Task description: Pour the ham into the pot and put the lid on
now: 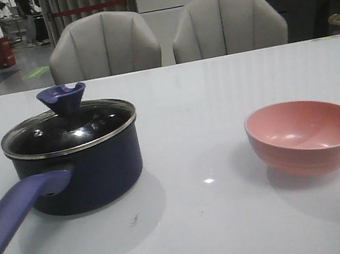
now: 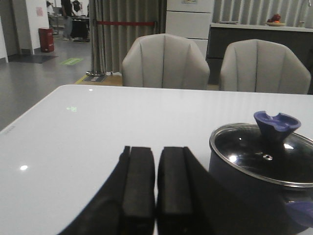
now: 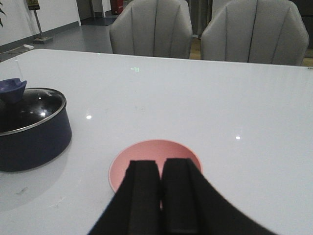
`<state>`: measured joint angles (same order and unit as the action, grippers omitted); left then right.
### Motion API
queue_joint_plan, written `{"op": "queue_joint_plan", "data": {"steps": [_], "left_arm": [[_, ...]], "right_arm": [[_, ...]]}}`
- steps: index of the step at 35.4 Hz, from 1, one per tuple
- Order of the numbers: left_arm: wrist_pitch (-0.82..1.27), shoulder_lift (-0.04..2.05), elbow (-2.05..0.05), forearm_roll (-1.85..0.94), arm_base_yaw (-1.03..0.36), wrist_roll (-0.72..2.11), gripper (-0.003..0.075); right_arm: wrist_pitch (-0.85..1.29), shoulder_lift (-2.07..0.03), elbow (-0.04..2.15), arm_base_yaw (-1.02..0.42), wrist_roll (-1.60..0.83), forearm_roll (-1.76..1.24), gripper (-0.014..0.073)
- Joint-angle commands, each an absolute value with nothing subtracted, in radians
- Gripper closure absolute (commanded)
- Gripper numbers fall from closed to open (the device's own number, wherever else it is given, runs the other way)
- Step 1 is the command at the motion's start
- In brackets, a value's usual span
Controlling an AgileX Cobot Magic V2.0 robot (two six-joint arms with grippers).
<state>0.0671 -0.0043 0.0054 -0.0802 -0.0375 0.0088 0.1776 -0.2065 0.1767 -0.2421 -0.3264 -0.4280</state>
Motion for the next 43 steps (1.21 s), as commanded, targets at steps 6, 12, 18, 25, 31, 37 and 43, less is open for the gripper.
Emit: {"op": "queue_joint_plan", "data": {"steps": [6,12,18,25,31,37,43], "left_arm": [[-0.021,-0.014,0.027,-0.066,-0.038,-0.006,0.0608],[-0.021,-0.014,0.027,-0.066,-0.038,-0.006,0.0608],[-0.021,-0.014,0.027,-0.066,-0.038,-0.006,0.0608],[-0.021,-0.014,0.027,-0.066,-0.038,-0.006,0.0608],[-0.021,-0.014,0.027,-0.066,-0.038,-0.006,0.0608],[-0.021,-0.014,0.027,-0.066,-0.038,-0.006,0.0608],[-0.021,-0.014,0.027,-0.066,-0.038,-0.006,0.0608]], "right_arm": [[0.109,-0.215,0.206,-0.241,-0.334,-0.436,0.0446],[0.109,-0.215,0.206,-0.241,-0.334,-0.436,0.0446],[0.109,-0.215,0.206,-0.241,-0.334,-0.436,0.0446],[0.109,-0.215,0.206,-0.241,-0.334,-0.436,0.0446],[0.109,-0.215,0.206,-0.241,-0.334,-0.436,0.0446],[0.109,-0.215,0.206,-0.241,-0.334,-0.436,0.0446],[0.066,-0.215,0.183,-0.239,-0.333,-0.411,0.0446]]}}
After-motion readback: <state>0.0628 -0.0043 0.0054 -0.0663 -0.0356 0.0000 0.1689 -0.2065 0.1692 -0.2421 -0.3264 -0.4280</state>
